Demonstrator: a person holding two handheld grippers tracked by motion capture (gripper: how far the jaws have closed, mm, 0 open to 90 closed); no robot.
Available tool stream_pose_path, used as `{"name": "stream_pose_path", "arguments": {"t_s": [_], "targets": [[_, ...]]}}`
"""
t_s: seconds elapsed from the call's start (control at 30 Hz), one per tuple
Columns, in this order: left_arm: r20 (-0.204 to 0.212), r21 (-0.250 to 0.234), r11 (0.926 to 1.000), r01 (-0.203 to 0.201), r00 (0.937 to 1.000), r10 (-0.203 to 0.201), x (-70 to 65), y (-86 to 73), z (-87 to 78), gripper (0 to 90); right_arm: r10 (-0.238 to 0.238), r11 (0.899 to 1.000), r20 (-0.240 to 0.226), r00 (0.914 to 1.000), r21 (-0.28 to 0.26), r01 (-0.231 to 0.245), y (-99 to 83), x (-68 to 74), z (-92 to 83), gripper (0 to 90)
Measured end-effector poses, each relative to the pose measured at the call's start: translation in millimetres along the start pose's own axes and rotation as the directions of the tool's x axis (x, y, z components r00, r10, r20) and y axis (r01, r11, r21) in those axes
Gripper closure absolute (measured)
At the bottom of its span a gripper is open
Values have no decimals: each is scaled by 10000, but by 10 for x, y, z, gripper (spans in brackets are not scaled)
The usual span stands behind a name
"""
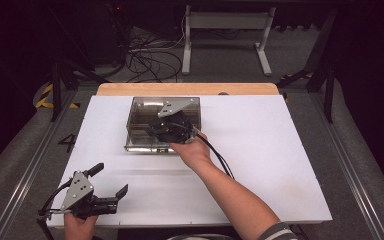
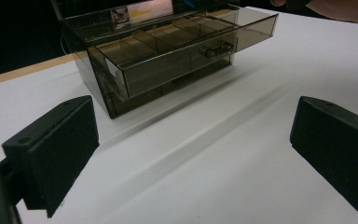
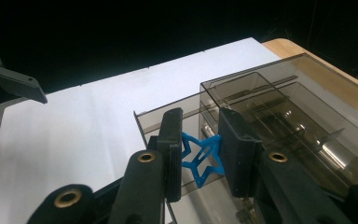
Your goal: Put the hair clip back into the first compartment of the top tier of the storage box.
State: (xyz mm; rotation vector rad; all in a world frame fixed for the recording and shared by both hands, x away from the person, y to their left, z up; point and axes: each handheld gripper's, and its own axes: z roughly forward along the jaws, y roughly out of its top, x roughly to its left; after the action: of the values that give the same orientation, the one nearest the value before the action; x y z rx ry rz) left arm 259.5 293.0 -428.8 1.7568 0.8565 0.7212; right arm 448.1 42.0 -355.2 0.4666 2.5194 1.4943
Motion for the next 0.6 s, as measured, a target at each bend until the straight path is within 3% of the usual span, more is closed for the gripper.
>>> {"name": "stream_pose_path", "arguments": {"t_s": [0.6], "targets": [[-3,19,10000,-14,10000,14,8,-1,-4,18,-17,9979,17,10000,645,15,-25,32,286,719]]}}
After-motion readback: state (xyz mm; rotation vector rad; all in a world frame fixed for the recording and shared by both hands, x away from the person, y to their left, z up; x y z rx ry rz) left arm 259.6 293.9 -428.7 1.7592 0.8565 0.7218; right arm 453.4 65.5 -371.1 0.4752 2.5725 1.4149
